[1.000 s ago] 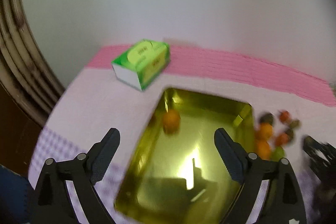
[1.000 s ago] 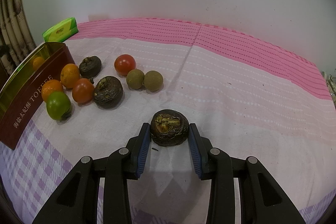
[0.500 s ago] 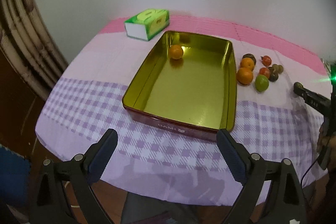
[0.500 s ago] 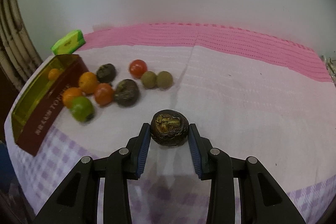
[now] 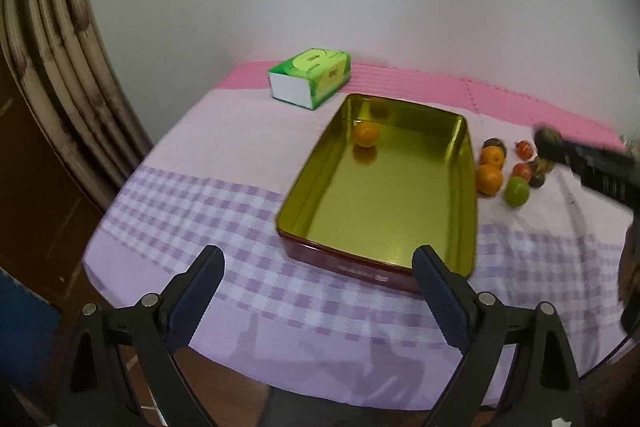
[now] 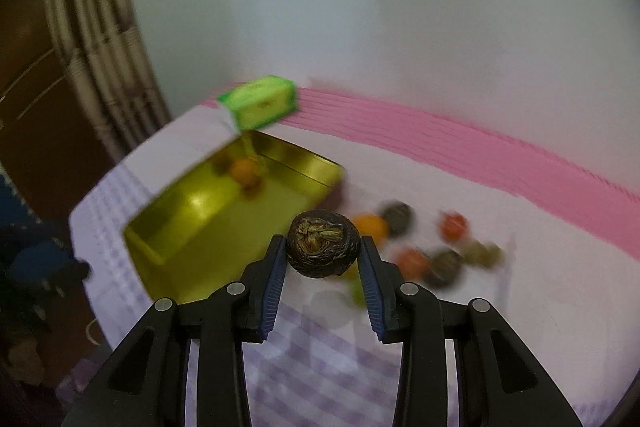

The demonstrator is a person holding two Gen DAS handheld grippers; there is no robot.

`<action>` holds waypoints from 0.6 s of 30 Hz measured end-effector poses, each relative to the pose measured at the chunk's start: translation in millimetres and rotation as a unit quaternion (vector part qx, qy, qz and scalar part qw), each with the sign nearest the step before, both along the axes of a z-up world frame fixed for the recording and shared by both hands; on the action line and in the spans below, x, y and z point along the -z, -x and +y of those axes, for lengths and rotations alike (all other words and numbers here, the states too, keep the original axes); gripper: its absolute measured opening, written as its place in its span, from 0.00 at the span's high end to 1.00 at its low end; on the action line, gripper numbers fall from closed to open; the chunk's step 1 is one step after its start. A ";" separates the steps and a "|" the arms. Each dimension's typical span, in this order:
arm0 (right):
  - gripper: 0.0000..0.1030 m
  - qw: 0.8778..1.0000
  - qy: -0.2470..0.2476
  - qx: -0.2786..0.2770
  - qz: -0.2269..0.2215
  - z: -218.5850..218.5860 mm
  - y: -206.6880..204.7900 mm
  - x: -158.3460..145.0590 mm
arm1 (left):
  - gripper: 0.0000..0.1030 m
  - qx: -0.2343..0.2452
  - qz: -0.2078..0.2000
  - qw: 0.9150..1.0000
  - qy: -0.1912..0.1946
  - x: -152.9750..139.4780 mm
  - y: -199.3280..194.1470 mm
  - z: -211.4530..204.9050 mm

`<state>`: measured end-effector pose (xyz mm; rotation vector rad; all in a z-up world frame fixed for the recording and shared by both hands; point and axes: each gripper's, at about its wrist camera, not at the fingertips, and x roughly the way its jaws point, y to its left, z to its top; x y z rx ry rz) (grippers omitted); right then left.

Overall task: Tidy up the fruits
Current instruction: 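Carry the dark brown fruit over the tin with the right gripper and release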

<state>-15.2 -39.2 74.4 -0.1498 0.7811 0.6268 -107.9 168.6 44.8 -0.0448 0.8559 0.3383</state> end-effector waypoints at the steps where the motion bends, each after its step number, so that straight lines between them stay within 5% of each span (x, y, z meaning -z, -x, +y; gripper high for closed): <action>1: 0.64 1.000 0.001 -0.010 0.004 13.0 -3.9 -0.9 | 0.10 0.001 0.001 1.000 -0.005 -0.1 0.3 1.7; 8: 0.64 0.997 0.029 -0.031 0.058 81.6 -46.6 26.5 | 0.10 -0.007 0.031 0.999 -0.013 10.2 -5.0 17.4; 18: 0.64 0.993 0.076 -0.017 0.091 111.5 -81.2 57.1 | 0.10 -0.021 0.050 0.998 -0.007 15.2 -8.5 27.6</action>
